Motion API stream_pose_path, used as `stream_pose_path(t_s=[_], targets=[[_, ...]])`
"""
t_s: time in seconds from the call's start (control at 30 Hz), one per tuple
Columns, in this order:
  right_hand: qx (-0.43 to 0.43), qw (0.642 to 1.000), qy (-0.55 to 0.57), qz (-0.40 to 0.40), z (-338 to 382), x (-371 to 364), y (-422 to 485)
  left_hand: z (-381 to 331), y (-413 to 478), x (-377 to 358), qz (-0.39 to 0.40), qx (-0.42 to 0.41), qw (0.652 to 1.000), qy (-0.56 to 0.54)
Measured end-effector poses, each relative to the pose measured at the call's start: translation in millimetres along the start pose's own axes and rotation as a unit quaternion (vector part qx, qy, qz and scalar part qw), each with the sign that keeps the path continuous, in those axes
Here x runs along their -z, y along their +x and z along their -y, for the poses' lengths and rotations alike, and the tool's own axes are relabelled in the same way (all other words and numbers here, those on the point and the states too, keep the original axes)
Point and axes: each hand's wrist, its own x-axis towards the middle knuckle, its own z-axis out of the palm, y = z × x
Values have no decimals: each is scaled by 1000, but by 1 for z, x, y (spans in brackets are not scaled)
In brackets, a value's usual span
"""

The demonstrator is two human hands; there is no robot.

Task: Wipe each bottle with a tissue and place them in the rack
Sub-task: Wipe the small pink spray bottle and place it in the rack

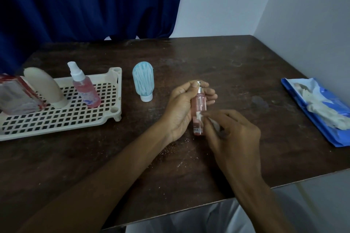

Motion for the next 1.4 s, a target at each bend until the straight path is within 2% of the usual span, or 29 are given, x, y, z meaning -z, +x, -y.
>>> stream_pose_path(t_s=[0.77,0.97,1.17,1.4], targets=[[14,1000,22,7,-1,-2,13,-3,-3,1,4,18,999,-27],[4,1000,8,-23,-5,-6,27,-4,-3,2,11,14,1000,-4],[19,1000,6,-3,1,-5,17,-4,-5,0,13,15,1000,-16],[7,1000,12,-21,-1,-5,32,-4,-5,2,17,15,1000,1]])
